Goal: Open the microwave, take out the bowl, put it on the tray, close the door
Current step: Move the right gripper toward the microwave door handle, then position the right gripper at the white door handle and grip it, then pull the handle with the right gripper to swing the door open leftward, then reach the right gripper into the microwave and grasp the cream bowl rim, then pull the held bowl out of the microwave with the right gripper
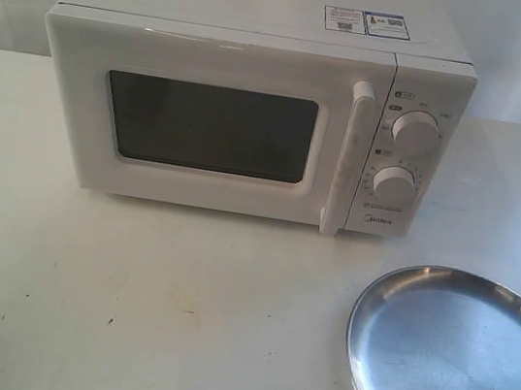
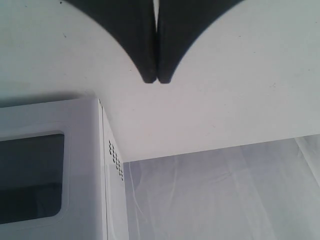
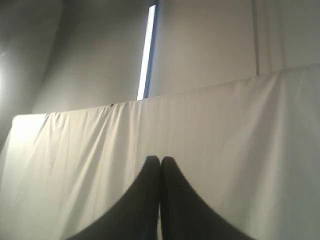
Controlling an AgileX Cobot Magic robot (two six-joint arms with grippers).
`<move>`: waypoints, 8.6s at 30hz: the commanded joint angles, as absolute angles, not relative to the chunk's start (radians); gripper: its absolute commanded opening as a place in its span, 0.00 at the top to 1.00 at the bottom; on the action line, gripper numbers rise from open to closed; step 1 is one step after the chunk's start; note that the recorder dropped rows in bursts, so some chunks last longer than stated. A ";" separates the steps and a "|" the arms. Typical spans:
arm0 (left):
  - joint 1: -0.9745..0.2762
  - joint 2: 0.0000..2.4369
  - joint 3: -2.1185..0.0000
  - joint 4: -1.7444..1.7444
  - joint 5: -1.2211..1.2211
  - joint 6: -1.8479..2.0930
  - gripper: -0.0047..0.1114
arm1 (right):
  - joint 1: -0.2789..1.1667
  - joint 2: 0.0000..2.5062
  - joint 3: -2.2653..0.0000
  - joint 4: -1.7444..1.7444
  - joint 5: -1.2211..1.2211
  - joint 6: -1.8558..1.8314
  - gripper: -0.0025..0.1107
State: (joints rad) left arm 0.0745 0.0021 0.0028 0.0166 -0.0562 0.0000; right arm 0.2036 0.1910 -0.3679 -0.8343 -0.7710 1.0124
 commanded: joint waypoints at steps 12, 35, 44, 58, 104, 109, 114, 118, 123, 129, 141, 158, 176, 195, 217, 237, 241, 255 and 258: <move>0.073 0.000 0.000 0.009 -0.061 0.000 0.96 | 0.200 1.206 -0.464 -1.084 -1.163 0.784 0.98; 0.073 0.000 0.000 0.009 -0.061 0.000 0.96 | 0.198 1.560 -0.464 -0.796 -1.122 0.367 0.90; 0.073 0.000 0.000 0.009 -0.061 0.000 0.96 | 0.198 1.672 -0.539 -0.809 -1.168 0.360 0.58; 0.073 0.000 0.000 0.009 -0.061 0.000 0.96 | 0.200 1.871 -0.763 -0.949 -1.170 0.508 0.61; 0.073 0.000 0.000 0.009 -0.061 0.000 0.96 | 0.443 1.765 -0.882 -1.650 -1.221 0.632 0.98; 0.073 0.000 0.000 0.009 -0.061 0.000 0.96 | 0.470 1.765 -0.836 -1.659 -1.221 0.632 0.98; 0.073 0.000 0.000 0.009 -0.061 0.000 0.96 | 0.470 1.694 -0.761 -1.654 -1.221 0.564 0.98; 0.073 0.000 0.000 0.009 -0.061 0.000 0.96 | 0.470 1.632 -0.726 -1.654 -1.221 0.562 0.98; 0.073 0.000 0.000 0.009 -0.061 0.000 0.96 | 0.470 1.590 -0.710 -1.654 -1.221 0.567 0.98; 0.073 0.000 0.000 0.009 -0.061 0.000 0.96 | 0.454 1.564 -0.708 -1.656 -1.221 0.637 0.98; 0.073 0.000 0.000 0.009 -0.061 0.000 0.96 | 0.395 1.469 -0.660 -1.665 -1.221 0.768 0.98; 0.073 0.000 0.000 0.009 -0.061 0.000 0.96 | 0.387 1.114 -0.452 -1.426 -0.910 0.951 0.98; 0.073 0.000 0.000 0.009 -0.061 0.000 0.96 | 0.471 1.502 -0.590 -1.018 -0.853 0.699 0.98; 0.073 0.000 0.000 0.009 -0.061 0.000 0.96 | 0.721 1.905 -1.178 -1.017 -0.241 0.568 0.97; 0.073 0.000 0.000 0.009 -0.061 0.000 0.96 | 0.721 2.059 -1.350 -1.031 -0.229 0.394 0.48; 0.073 0.000 0.000 0.009 -0.061 0.000 0.96 | 0.751 2.090 -1.353 -1.032 -0.263 0.510 0.98; 0.073 0.000 0.000 0.009 -0.061 0.000 0.96 | 0.813 1.985 -1.262 -1.032 -0.258 0.573 0.98; 0.073 0.000 0.000 0.009 -0.061 0.000 0.96 | 1.007 1.332 -0.625 -0.974 0.208 0.876 0.98; 0.073 0.000 0.000 0.009 -0.061 0.000 0.96 | 1.007 1.216 -0.535 -0.985 0.436 1.001 0.98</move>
State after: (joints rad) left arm 0.0745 0.0021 0.0028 0.0166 -0.0562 0.0000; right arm 1.0055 1.3021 -0.6020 -0.9906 0.2447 0.8950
